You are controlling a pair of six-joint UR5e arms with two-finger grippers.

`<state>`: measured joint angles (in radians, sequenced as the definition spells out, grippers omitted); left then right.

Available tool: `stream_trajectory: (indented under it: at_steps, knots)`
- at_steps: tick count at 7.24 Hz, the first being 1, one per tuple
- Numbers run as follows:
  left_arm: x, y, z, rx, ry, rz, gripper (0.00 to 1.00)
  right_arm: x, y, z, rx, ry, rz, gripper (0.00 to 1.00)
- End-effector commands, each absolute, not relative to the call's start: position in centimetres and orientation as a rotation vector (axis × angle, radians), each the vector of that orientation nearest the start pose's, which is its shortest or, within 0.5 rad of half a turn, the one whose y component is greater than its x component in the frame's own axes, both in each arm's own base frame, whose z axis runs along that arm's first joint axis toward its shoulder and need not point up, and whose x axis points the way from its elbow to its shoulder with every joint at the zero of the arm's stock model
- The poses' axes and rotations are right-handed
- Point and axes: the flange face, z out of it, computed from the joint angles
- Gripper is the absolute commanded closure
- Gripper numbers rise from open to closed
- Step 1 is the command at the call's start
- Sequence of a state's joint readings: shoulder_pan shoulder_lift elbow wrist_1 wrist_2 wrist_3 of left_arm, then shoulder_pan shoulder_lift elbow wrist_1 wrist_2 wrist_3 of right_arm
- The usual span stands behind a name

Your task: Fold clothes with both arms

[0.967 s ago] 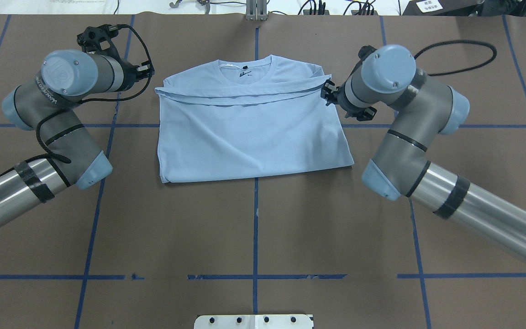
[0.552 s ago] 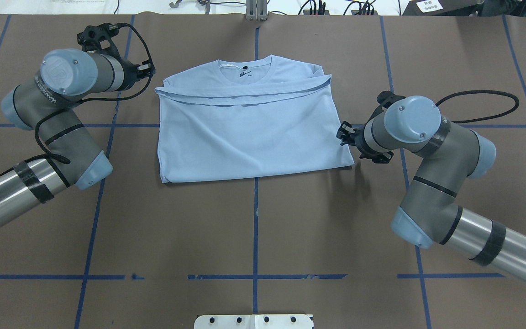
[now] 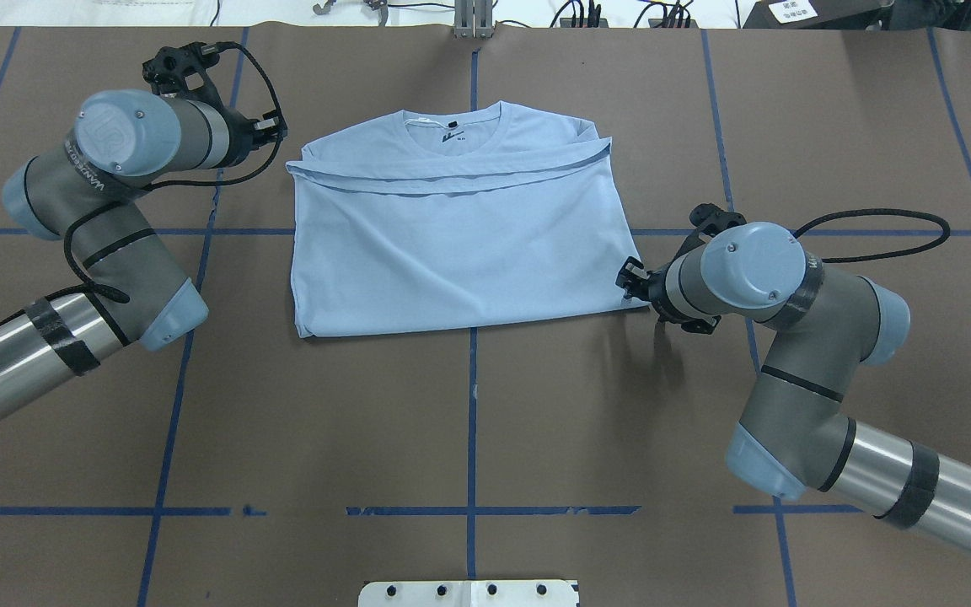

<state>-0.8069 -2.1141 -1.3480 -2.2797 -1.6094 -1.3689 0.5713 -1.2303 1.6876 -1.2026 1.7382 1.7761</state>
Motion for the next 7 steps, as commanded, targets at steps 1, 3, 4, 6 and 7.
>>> stream_trajectory:
  at_steps: [1, 3, 4, 6, 7]
  knots:
    - [41.1, -61.5, 36.9, 0.472, 0.931, -0.530, 0.55, -46.9, -43.9, 38.4, 0.000, -0.852, 0.664, 0.92]
    - [41.3, -61.4, 36.8, 0.472, 0.932, -0.528, 0.55, -46.6, -44.1, 38.2, 0.003, -0.857, 0.664, 1.00]
    - [41.2, -61.4, 36.8, 0.473, 0.932, -0.529, 0.55, -46.3, -43.9, 37.6, 0.001, -0.871, 0.662, 1.00]
    - [41.3, -61.4, 36.8, 0.473, 0.933, -0.527, 0.55, -45.0, -43.1, 36.7, 0.004, -0.896, 0.656, 1.00]
    - [41.3, -61.3, 36.6, 0.475, 0.936, -0.527, 0.55, -42.6, -41.5, 36.4, 0.004, -0.914, 0.656, 1.00]
